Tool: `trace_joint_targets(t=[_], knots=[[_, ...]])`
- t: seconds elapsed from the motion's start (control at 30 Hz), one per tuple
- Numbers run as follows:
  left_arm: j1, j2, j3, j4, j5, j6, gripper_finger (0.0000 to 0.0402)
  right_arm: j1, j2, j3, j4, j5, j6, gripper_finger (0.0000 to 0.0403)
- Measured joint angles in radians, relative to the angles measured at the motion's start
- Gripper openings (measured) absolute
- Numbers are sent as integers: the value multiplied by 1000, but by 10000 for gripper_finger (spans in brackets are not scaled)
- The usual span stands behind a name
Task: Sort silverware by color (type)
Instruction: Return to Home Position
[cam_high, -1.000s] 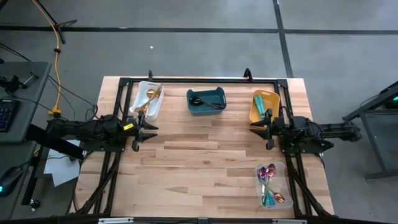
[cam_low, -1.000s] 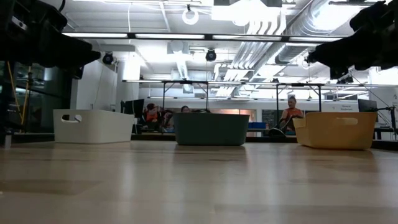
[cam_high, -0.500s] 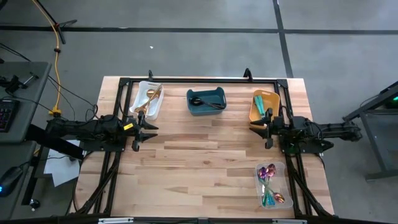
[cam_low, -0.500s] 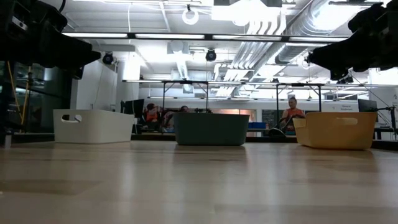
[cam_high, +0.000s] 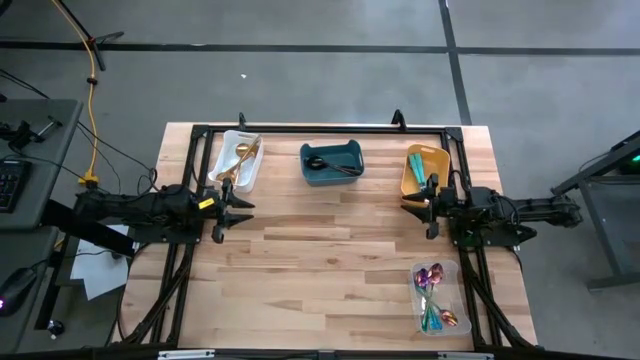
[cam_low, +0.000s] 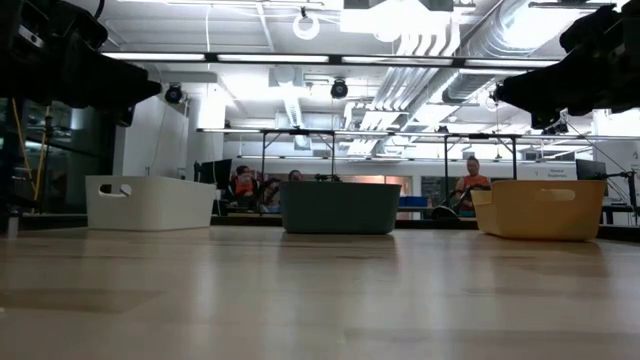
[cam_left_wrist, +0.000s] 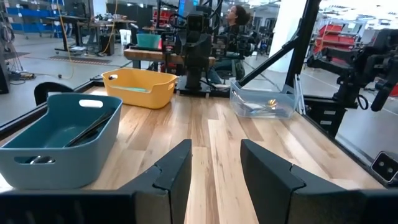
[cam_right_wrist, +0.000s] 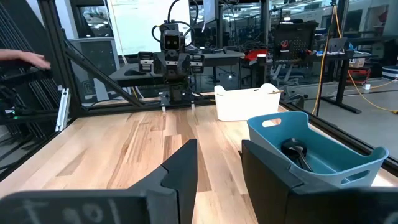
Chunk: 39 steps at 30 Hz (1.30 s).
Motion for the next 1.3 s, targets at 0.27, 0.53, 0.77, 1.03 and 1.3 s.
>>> trace_joint_targets(t=[0.27,0.53,0.77,1.03,1.3], knots=[[2,-47,0,49,-1,0,129,0,0,0,0,0,0,118],[11,-47,0,28,0,0,129,0,0,0,0,0,0,118],[28,-47,0,38,0,0,129,0,0,-1,0,0,0,118],[27,-47,0,38,0,0,129,0,0,-1,0,-1,0,118],[27,-47,0,38,0,0,129,0,0,-1,0,-1,0,118]])
